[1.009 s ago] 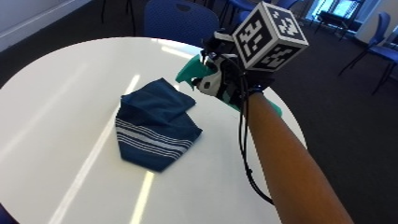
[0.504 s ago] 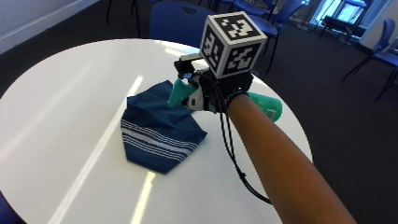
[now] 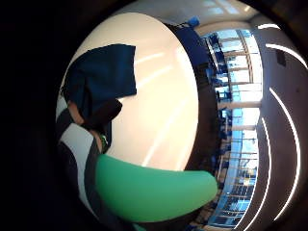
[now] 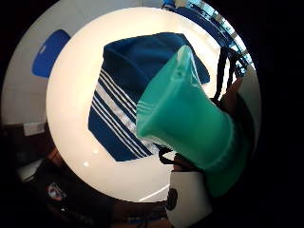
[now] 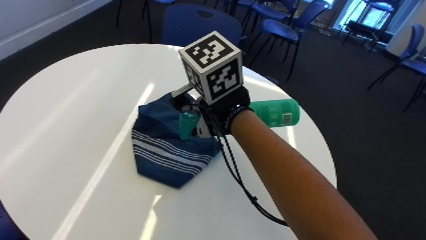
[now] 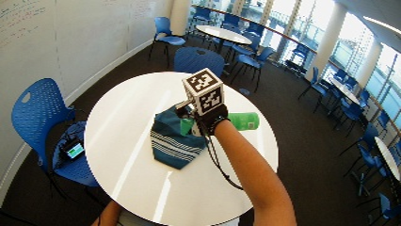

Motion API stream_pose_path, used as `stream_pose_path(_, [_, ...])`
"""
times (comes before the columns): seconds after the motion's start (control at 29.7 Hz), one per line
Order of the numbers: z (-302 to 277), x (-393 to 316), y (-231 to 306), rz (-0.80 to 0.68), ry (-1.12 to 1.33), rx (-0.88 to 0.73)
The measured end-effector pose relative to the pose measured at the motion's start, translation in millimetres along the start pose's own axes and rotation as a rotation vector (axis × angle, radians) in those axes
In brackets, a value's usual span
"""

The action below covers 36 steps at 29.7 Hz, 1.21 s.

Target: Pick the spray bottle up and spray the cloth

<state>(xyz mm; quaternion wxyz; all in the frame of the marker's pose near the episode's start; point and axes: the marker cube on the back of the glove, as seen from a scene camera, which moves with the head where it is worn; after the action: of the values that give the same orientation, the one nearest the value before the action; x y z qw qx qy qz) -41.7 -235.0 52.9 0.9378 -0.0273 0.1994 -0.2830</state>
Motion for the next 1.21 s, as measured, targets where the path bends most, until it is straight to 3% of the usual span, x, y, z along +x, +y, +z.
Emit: stream_pose_path(1.21, [12,-20,-1,-0.057,0.132,-0.083])
